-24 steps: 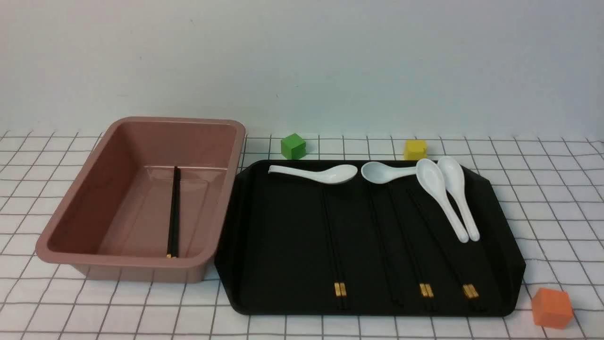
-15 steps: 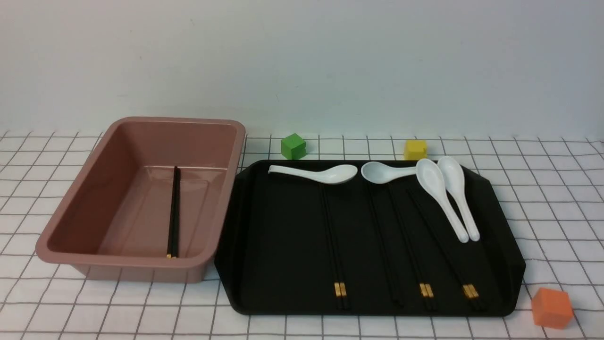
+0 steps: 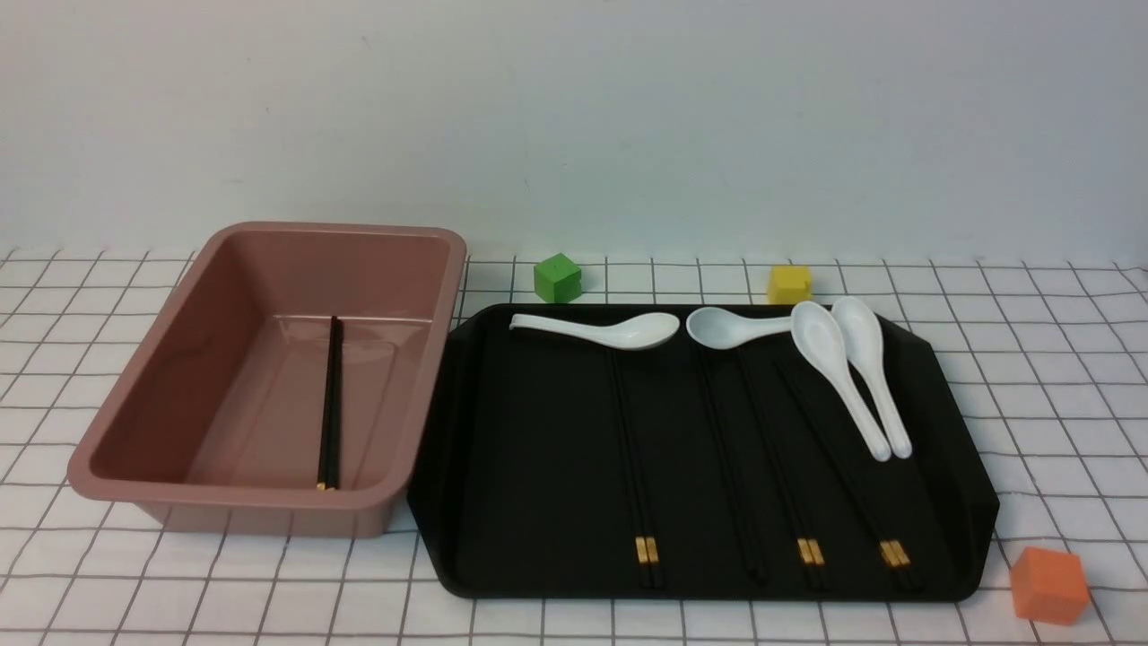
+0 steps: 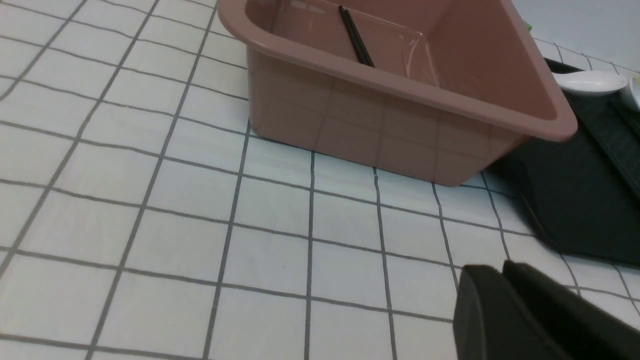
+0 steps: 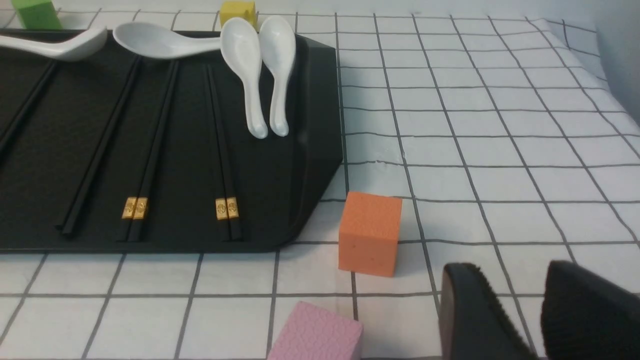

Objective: On white black tablecloth take chopsticks from black tray and put them in box.
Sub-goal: 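Reach over to the black tray and grasp a pair of chopsticks with the left gripper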

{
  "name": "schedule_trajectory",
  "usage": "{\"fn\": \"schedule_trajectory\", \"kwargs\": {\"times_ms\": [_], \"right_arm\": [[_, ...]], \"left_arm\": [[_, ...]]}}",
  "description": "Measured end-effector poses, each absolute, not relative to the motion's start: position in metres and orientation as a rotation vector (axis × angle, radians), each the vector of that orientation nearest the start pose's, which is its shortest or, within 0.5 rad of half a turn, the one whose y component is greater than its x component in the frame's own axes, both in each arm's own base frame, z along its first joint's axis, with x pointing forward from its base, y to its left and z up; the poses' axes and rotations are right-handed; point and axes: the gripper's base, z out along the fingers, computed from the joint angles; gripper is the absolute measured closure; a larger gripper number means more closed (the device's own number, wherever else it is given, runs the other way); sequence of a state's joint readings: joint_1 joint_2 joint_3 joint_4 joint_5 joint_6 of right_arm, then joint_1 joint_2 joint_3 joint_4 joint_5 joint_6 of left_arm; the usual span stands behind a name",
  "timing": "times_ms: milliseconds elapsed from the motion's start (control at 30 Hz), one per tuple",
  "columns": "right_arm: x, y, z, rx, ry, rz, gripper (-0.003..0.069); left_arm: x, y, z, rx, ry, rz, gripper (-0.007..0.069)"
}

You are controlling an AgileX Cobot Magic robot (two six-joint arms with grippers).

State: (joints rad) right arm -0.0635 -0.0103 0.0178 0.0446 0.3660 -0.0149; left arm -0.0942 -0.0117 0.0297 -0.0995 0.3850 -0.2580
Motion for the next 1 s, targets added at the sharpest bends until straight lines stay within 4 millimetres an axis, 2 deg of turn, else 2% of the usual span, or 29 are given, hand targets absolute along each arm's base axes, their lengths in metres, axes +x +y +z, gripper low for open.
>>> {"fn": "schedule_trajectory", "kwargs": {"times_ms": [367,433,467,567,700,833,1000], "right_arm": [[0.053,-0.002,0.175,0.073,1.855,-0.011,0.0419],[0.053,-0.002,0.175,0.073,1.855,-0.011,0.0419],[0.053,-0.002,0.175,0.073,1.855,-0.011,0.0419],[0.053,-0.002,0.175,0.073,1.855,-0.011,0.0419],[0.053,-0.002,0.175,0.073,1.855,-0.011,0.0419],[0.053,-0.002,0.175,0.073,1.855,-0.011,0.0419],[0.053,-0.002,0.175,0.073,1.855,-0.011,0.0419]], "left_arm": [[0.052,-0.009,0.17,-0.245,1.885,-0.374,0.0557],[0.051,-0.012,0.17,-0.351,1.875,-0.499,0.0554],[0.051,-0.016,0.171,-0.499,1.853,-0.673,0.0553],[0.05,-0.025,0.176,-0.823,1.767,-1.048,0.0552],[0.049,-0.03,0.182,-1.073,1.645,-1.354,0.055],[0.05,-0.03,0.188,-1.183,1.524,-1.495,0.0548],[0.052,-0.025,0.198,-1.215,1.397,-1.547,0.0548]]}}
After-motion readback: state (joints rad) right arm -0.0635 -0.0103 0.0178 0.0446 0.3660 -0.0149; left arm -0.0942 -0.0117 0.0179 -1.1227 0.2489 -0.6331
